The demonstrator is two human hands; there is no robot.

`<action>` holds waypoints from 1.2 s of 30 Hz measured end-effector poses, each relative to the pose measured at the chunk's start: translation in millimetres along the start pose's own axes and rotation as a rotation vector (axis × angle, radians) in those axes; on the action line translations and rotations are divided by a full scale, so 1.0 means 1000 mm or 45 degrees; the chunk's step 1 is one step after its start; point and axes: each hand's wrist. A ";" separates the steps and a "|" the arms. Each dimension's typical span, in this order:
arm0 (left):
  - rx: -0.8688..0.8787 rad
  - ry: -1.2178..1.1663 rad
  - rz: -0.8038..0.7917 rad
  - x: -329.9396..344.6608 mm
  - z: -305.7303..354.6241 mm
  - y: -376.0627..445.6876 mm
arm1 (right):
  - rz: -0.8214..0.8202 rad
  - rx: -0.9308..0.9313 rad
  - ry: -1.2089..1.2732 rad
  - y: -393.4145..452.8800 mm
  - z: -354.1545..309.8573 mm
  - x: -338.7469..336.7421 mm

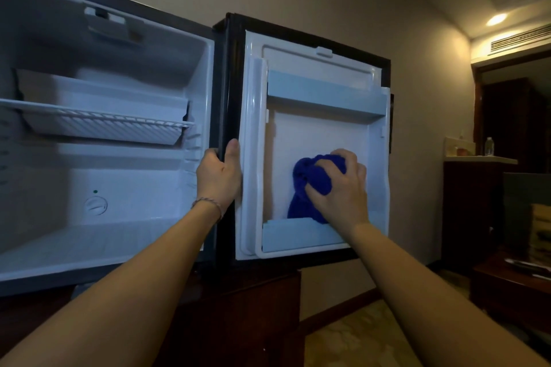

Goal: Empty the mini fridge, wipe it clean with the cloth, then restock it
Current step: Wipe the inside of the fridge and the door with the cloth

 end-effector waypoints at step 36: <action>0.028 0.076 0.056 0.004 0.002 -0.002 | -0.090 0.453 0.040 -0.006 0.032 -0.011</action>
Point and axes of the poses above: each hand's wrist, its own y-axis towards the middle knuckle, its own x-axis out of the palm, z = x × y, and after that the axes turned 3 degrees about z, right-handed
